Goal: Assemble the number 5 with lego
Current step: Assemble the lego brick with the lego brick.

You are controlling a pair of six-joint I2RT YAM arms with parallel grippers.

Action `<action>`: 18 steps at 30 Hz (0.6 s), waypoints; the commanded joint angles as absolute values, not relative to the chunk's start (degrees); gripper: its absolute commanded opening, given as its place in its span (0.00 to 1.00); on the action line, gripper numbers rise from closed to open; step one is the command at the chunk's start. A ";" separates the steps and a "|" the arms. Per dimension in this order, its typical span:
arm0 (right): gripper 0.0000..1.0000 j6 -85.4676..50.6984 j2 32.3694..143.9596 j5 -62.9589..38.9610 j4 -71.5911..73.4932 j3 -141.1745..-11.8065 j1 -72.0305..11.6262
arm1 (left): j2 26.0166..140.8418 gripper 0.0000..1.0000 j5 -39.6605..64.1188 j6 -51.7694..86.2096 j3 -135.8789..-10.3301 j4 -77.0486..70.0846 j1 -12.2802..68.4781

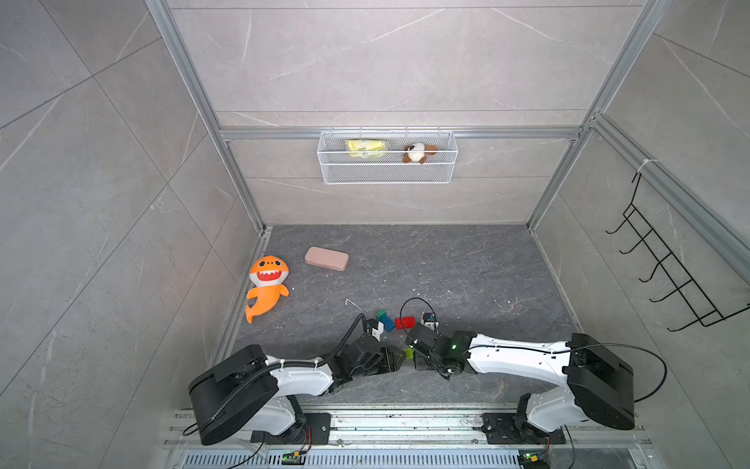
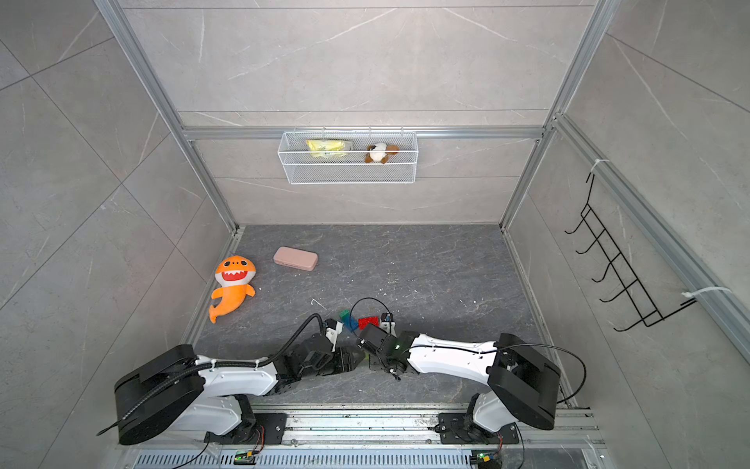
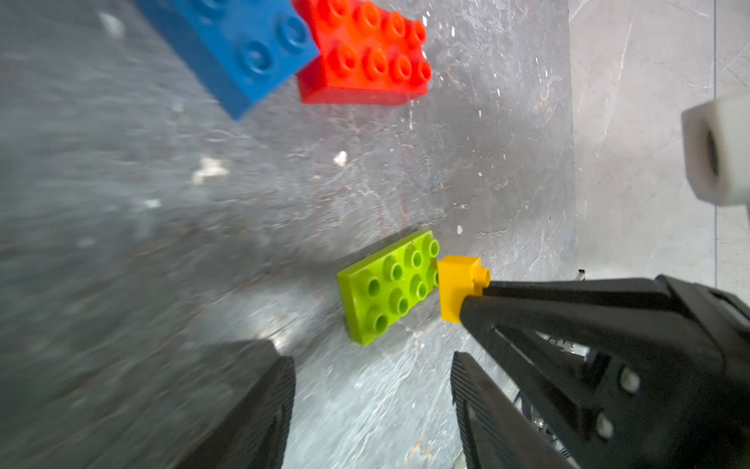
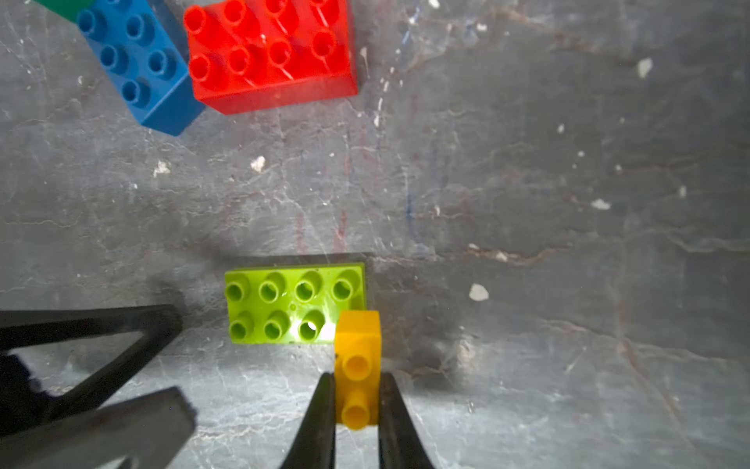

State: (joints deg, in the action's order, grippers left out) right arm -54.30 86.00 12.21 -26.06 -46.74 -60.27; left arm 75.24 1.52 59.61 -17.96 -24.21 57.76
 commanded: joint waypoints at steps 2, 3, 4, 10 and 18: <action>0.12 -51.91 87.07 12.13 -26.59 -48.66 -59.86 | 70.72 0.66 -2.90 59.58 -16.36 -19.20 57.62; 0.12 -51.73 87.31 12.21 -26.79 -49.04 -59.85 | 69.96 0.66 -3.39 59.59 -16.01 -18.79 57.60; 0.12 -51.39 87.51 12.38 -27.01 -49.43 -59.86 | 69.38 0.66 -3.72 59.57 -15.63 -18.43 57.60; 0.11 -50.01 90.02 12.78 -28.25 -51.65 -59.85 | 68.02 0.66 -4.38 59.45 -15.11 -17.51 57.36; 0.11 -49.75 91.54 13.79 -30.51 -52.63 -59.56 | 68.28 0.66 -4.39 59.58 -14.55 -18.15 57.25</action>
State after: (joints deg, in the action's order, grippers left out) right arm -50.72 90.54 12.49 -27.03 -51.70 -59.86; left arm 68.93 -3.16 59.61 -15.07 -18.35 57.56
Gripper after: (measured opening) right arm 0.171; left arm 0.663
